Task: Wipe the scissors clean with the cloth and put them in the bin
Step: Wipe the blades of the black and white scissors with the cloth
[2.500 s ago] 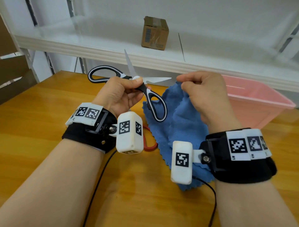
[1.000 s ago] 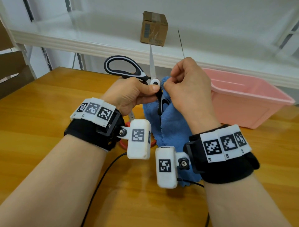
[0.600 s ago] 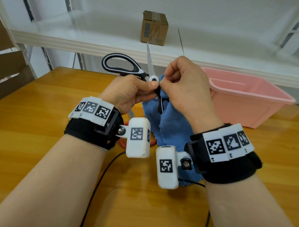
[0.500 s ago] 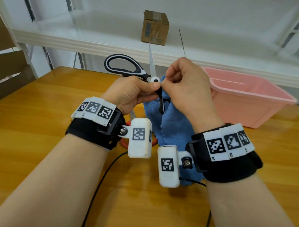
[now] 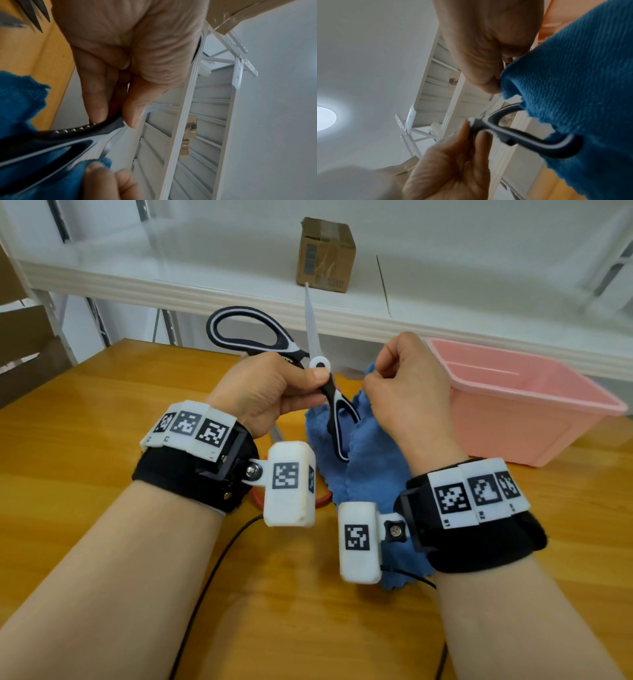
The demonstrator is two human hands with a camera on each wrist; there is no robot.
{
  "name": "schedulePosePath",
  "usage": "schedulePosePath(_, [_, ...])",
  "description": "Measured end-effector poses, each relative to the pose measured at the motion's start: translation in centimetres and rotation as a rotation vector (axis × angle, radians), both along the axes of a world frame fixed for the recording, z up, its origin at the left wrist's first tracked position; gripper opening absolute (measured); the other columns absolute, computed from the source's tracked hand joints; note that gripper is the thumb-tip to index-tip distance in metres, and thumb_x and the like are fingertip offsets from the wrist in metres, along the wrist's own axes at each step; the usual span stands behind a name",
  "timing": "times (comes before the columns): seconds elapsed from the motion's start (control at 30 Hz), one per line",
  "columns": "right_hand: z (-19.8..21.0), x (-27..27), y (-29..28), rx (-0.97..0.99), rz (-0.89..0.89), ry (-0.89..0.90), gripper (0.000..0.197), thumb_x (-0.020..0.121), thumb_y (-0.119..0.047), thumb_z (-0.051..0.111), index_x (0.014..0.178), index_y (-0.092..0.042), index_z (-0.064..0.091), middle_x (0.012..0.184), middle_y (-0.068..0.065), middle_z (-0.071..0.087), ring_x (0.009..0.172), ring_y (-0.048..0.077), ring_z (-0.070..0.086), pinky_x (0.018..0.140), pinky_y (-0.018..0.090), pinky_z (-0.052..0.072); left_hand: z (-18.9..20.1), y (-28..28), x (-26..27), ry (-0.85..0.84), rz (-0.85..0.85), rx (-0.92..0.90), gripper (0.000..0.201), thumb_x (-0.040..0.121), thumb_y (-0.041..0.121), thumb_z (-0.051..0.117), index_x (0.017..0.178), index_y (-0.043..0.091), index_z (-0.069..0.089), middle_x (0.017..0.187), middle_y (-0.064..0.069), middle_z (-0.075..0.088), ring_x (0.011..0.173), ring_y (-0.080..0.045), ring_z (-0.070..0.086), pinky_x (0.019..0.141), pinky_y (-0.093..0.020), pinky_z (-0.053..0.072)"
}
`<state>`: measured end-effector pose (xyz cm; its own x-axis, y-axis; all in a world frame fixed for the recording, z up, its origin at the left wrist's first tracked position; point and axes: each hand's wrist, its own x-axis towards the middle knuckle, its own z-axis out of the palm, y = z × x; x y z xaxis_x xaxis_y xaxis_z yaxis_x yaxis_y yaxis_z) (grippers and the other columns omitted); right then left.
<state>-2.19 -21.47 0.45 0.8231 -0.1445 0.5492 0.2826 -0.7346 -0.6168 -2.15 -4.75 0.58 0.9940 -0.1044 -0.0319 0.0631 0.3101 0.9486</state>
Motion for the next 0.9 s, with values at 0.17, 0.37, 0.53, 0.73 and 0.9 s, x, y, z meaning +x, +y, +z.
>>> schedulePosePath(0.17, [0.6,0.1,-0.9,0.093,0.018,-0.006,0.017,0.078,-0.006,0.06,0.08,-0.023,0.054,0.072,-0.012,0.054,0.067,0.003,0.05,0.061,0.015,0.037,0.1,1.2,0.3,0.045,0.007,-0.093,0.005,0.086,-0.002,0.063,0.085,0.002,0.066,0.075,-0.005,0.073,0.074,-0.016,0.073,0.061,-0.021,0.057])
schedulePosePath(0.37, [2.3,-0.3,-2.2,0.369,0.06,-0.062,0.023,0.073,-0.006,0.064,0.076,-0.027,0.057,0.075,-0.01,0.06,0.069,0.008,0.055,0.064,0.027,0.048,0.2,2.0,0.3,0.069,0.014,-0.185,0.006,0.084,-0.001,0.063,0.082,0.001,0.068,0.08,-0.008,0.072,0.087,-0.02,0.067,0.064,-0.02,0.059])
schedulePosePath(0.53, [2.6,-0.7,-1.8,0.37,0.123,-0.063,0.027,0.077,0.0,0.063,0.078,-0.026,0.062,0.077,-0.009,0.064,0.071,0.006,0.06,0.066,0.023,0.052,0.0,2.2,0.1,0.071,-0.041,-0.252,0.007,0.067,0.004,0.068,0.067,0.004,0.075,0.088,-0.014,0.074,0.084,-0.02,0.07,0.064,-0.019,0.058])
schedulePosePath(0.73, [3.1,-1.1,-1.9,0.3,0.141,-0.042,0.024,0.079,-0.002,0.063,0.078,-0.026,0.063,0.072,-0.011,0.064,0.067,0.004,0.058,0.062,0.021,0.048,0.0,2.6,0.1,0.06,-0.04,-0.304,0.009,0.069,0.003,0.066,0.073,0.001,0.074,0.088,-0.015,0.074,0.083,-0.02,0.071,0.062,-0.02,0.059])
schedulePosePath(0.9, [3.2,-1.6,-1.6,0.176,0.158,-0.051,0.022,0.084,-0.007,0.061,0.081,-0.028,0.055,0.071,-0.012,0.055,0.062,0.004,0.049,0.058,0.02,0.041,-0.1,2.4,0.1,0.065,-0.045,-0.295,0.013,0.071,0.004,0.065,0.082,-0.001,0.071,0.089,-0.016,0.074,0.082,-0.02,0.073,0.065,-0.02,0.059])
